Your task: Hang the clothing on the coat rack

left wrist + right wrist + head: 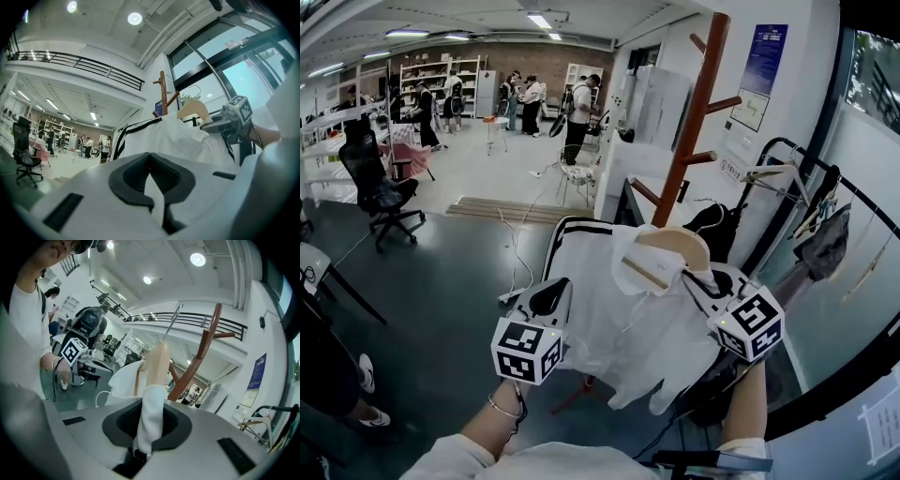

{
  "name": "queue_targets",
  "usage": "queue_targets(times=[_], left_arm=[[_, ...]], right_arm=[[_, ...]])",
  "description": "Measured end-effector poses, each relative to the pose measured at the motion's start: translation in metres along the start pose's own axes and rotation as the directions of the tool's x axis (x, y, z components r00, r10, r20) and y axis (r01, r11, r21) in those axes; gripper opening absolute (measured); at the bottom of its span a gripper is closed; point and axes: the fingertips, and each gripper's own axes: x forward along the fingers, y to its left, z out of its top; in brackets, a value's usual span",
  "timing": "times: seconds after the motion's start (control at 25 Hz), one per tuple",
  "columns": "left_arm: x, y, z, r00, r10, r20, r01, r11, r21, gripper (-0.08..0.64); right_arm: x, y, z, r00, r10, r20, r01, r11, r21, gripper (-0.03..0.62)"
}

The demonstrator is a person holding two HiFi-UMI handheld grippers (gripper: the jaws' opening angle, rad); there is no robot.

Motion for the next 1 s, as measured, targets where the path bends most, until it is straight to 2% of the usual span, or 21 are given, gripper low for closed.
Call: queue_targets(times=[0.48, 1.0], left_arm=[[0.019, -0.012, 0.004, 1.0, -0.002, 0.0, 0.002, 0.999, 0.034, 0.008], [0.029, -0.008, 0.005, 0.998, 0.058, 0.011, -0.058, 0.998, 0.036, 0.008]], right_arm=[[-0.003, -0.039, 0.014, 0.999, 0.012, 0.045, -0.01, 0.999, -0.042, 0.048], [0.015, -0.069, 0.019, 0.99, 0.114, 0.082, -0.111, 0.993, -0.037, 0.046]])
